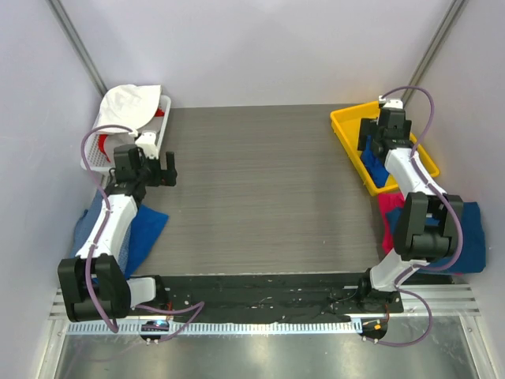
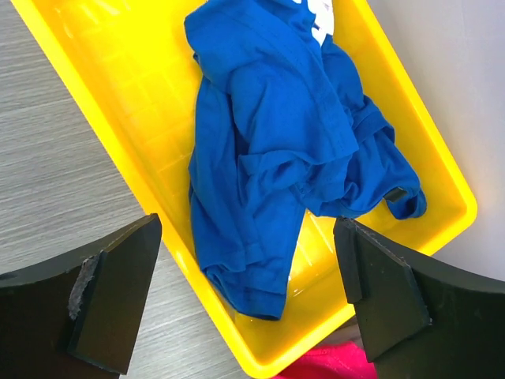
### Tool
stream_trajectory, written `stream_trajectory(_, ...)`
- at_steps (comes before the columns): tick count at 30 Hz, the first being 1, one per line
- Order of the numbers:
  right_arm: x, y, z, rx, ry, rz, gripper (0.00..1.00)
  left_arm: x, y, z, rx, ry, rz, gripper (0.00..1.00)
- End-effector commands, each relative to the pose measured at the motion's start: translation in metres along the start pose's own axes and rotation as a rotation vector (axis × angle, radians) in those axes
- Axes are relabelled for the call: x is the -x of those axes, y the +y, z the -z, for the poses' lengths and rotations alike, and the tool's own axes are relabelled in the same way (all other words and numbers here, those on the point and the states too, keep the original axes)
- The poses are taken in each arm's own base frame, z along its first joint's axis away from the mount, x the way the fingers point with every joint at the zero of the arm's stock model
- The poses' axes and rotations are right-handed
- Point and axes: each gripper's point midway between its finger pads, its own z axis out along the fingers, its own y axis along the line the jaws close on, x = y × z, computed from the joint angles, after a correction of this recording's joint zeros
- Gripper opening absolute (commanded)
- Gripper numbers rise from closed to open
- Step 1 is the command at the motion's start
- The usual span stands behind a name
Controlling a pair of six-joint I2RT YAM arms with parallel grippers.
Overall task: Fold and stack the t-shirts
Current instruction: Grab crumpled tshirt from bin with the right arm
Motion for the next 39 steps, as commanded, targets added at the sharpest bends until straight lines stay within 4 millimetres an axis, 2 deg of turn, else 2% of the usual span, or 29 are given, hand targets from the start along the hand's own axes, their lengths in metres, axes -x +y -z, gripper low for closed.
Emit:
stream_trajectory(1, 0.028, -0.009, -0.008, -0.030, -0.078, -0.024, 1.00, 0.035, 0.005, 0.004, 0.016, -0.062, -0.023, 1.00)
stream_trajectory(7, 0.024, -0.030, -0.028, -0.136, -0.054, -0.021, 0.97, 0.033, 0.005, 0.011, 0.011, 0.012, -0.039, 1.00)
stream_trajectory(10, 0.024, -0.042, -0.047, -0.146, -0.025, -0.042, 0.93, 0.029, 0.018, 0.014, 0.075, 0.030, -0.095, 1.00)
stream_trajectory(11, 0.033, -0.047, -0.051, -0.148, -0.036, -0.057, 0.93, 0.026, 0.020, 0.015, 0.084, 0.040, -0.109, 1.00)
stream_trajectory(13, 0.021, -0.056, -0.068, -0.157, 0.014, -0.081, 0.91, 0.023, 0.025, 0.015, 0.108, 0.046, -0.128, 1.00)
stream_trajectory(14, 0.029, -0.058, -0.071, -0.151, 0.002, -0.089, 0.89, 0.020, 0.024, 0.015, 0.104, 0.048, -0.131, 1.00)
stream_trajectory(16, 0.022, -0.057, -0.083, -0.141, 0.027, -0.078, 0.87, 0.019, 0.023, 0.014, 0.095, 0.049, -0.129, 1.00)
stream_trajectory(17, 0.028, -0.057, -0.086, -0.132, 0.018, -0.077, 0.82, 0.019, 0.022, 0.015, 0.094, 0.048, -0.127, 1.00)
stream_trajectory(19, 0.023, -0.052, -0.094, -0.109, 0.037, -0.065, 0.77, 0.019, 0.022, 0.015, 0.094, 0.045, -0.125, 1.00)
stream_trajectory(26, 0.027, -0.043, -0.108, -0.039, 0.036, -0.062, 0.60, 0.012, 0.024, 0.011, 0.103, 0.057, -0.123, 1.00)
stream_trajectory(39, 0.011, -0.061, -0.131, -0.053, 0.081, -0.063, 0.58, 0.015, 0.025, 0.012, 0.109, 0.050, -0.125, 1.00)
